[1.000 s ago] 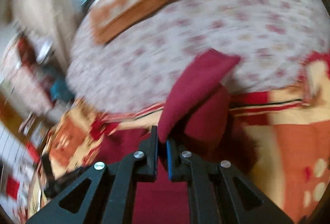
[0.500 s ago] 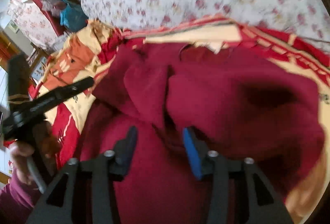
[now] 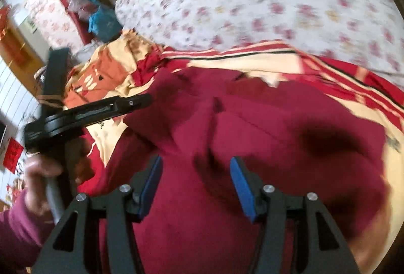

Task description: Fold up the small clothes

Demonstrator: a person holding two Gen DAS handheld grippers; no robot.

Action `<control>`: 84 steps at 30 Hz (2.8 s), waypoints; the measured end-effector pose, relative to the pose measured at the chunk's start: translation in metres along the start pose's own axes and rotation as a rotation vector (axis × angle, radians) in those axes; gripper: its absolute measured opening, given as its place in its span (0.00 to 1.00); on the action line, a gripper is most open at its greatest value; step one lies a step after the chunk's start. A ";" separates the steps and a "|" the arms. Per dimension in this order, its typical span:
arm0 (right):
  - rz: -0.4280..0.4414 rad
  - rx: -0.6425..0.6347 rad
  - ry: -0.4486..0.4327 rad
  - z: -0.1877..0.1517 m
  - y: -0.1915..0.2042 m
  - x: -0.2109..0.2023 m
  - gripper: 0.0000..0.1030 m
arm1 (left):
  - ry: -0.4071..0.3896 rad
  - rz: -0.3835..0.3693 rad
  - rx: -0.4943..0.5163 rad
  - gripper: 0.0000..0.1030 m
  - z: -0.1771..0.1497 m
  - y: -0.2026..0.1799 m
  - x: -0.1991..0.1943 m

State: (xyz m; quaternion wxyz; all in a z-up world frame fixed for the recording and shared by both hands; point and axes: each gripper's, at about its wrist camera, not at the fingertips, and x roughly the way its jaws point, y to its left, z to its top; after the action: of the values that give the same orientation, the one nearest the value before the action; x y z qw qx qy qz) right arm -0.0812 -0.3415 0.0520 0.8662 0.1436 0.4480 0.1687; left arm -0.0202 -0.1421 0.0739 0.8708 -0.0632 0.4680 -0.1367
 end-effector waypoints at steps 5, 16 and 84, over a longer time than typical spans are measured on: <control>0.065 0.010 0.007 0.003 0.021 0.025 0.57 | -0.011 -0.031 -0.045 0.35 0.004 0.024 -0.019; 0.104 -0.097 0.043 -0.046 0.048 -0.022 0.63 | 0.041 -0.105 -0.044 0.35 -0.018 0.028 -0.027; -0.482 0.082 0.037 -0.048 -0.099 -0.078 0.38 | 0.076 0.071 0.128 0.00 0.005 0.017 0.038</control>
State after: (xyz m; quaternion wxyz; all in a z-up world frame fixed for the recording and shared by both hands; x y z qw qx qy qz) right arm -0.1470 -0.4587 0.0430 0.8666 0.0643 0.4913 -0.0586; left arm 0.0072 -0.1373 0.0427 0.8590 0.0143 0.4928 -0.1378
